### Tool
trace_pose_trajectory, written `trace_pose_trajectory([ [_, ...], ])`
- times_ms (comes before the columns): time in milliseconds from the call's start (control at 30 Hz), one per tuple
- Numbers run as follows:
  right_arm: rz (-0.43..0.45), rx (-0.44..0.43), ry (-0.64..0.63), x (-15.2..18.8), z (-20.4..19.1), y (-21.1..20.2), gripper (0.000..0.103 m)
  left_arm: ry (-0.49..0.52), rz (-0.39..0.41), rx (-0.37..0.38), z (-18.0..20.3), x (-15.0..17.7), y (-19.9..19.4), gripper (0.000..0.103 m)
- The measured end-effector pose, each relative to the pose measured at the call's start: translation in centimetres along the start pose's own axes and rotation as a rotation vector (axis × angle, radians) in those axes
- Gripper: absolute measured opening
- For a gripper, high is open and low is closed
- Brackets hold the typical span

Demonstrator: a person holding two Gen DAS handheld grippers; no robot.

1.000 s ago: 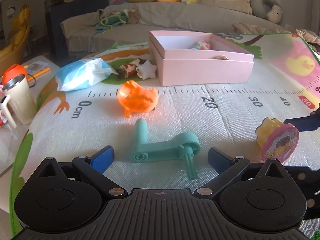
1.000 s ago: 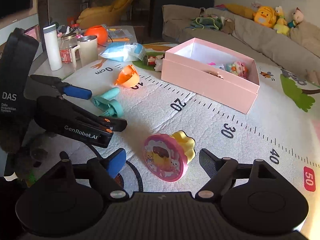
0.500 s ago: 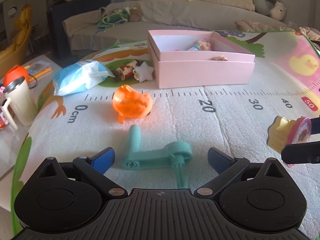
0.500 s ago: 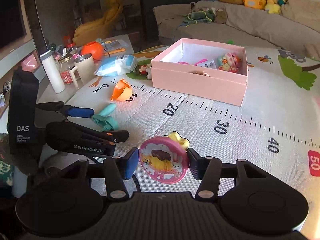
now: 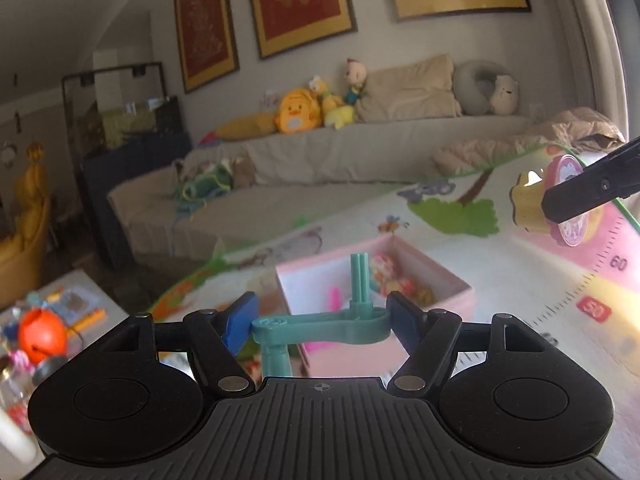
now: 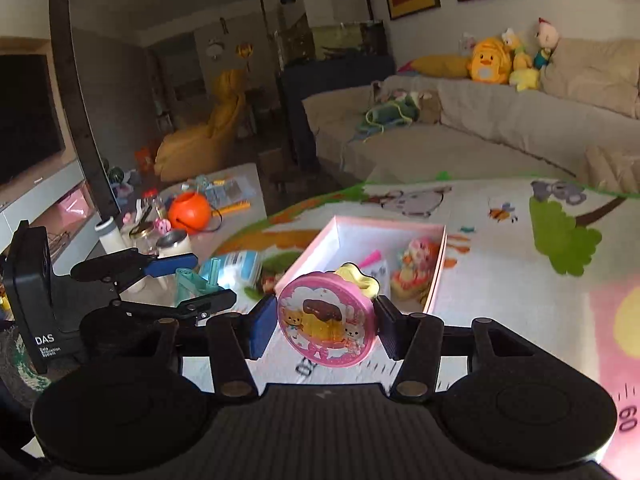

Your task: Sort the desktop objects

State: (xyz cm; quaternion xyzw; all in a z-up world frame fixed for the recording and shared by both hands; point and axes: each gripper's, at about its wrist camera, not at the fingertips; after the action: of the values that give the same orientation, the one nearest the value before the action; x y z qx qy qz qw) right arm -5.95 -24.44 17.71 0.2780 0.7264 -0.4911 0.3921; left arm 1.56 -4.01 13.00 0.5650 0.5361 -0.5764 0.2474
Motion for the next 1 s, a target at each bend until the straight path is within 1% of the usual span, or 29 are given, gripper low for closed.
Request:
trace_pose_trajectory([
  [133,-0.011,0.007,0.05,-3.4,2.3,4.5,0.052,0.012,0.047,-0.005,0.7,-2.5,6.0,0.076],
  [200,-0.019,0.026,0.07,-4.3,3.5,7.2,0.053,0.009,0.039,0.016,0.5,-3.1,9.2,0.09],
  [233,-0.03,0.045,0.088,-4.6,4.2,8.8,0.053,-0.007,0.025,0.015,0.1,-3.1,10.1,0.09],
  [267,-0.042,0.064,0.108,-4.6,5.0,10.0,0.054,-0.041,0.009,0.015,-0.6,-3.0,10.6,0.09],
  [333,-0.069,0.081,0.146,-4.1,6.3,11.6,0.054,-0.107,-0.01,0.035,-2.3,-1.8,9.8,0.096],
  [367,-0.072,0.078,0.157,-3.4,6.8,11.9,0.054,-0.126,-0.021,0.032,-3.1,-0.9,9.0,0.098],
  [433,-0.074,0.078,0.132,-1.7,6.6,12.0,0.055,-0.134,-0.061,0.021,-4.1,1.5,7.3,0.099],
  [500,-0.092,0.076,0.064,0.1,5.4,12.2,0.056,-0.137,-0.108,0.016,-4.8,4.1,6.0,0.1],
  [567,-0.13,0.069,-0.01,1.7,3.5,13.1,0.057,-0.136,-0.179,-0.004,-5.6,6.6,5.1,0.1],
  [667,-0.174,0.04,-0.112,3.4,0.0,14.6,0.057,-0.139,-0.267,-0.096,-7.3,9.8,3.8,0.1],
  [733,-0.204,0.004,-0.177,4.2,-2.4,16.0,0.061,-0.179,-0.308,-0.152,-8.9,11.1,3.0,0.1],
  [800,-0.23,-0.039,-0.222,4.8,-4.8,17.3,0.065,-0.233,-0.324,-0.177,-10.7,11.9,2.4,0.101],
  [900,-0.26,-0.096,-0.271,5.8,-8.3,19.6,0.065,-0.262,-0.313,-0.202,-12.4,12.4,1.4,0.101],
  [933,-0.266,-0.1,-0.289,5.9,-9.4,20.3,0.064,-0.272,-0.307,-0.201,-12.7,12.5,1.1,0.101],
  [1000,-0.244,-0.082,-0.314,5.2,-10.7,21.4,0.062,-0.291,-0.296,-0.198,-13.3,12.8,0.5,0.102],
])
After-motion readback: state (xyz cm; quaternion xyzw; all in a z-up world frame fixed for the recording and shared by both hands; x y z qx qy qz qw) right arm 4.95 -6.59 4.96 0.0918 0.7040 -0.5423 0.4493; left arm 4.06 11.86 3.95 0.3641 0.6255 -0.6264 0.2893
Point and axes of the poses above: each gripper's, at about its wrist camera, not at the fingertips, and y roughly the way its jaws point, z to its right, x to its underside, and after that the axes turned 4 degrees about -x, right-handed
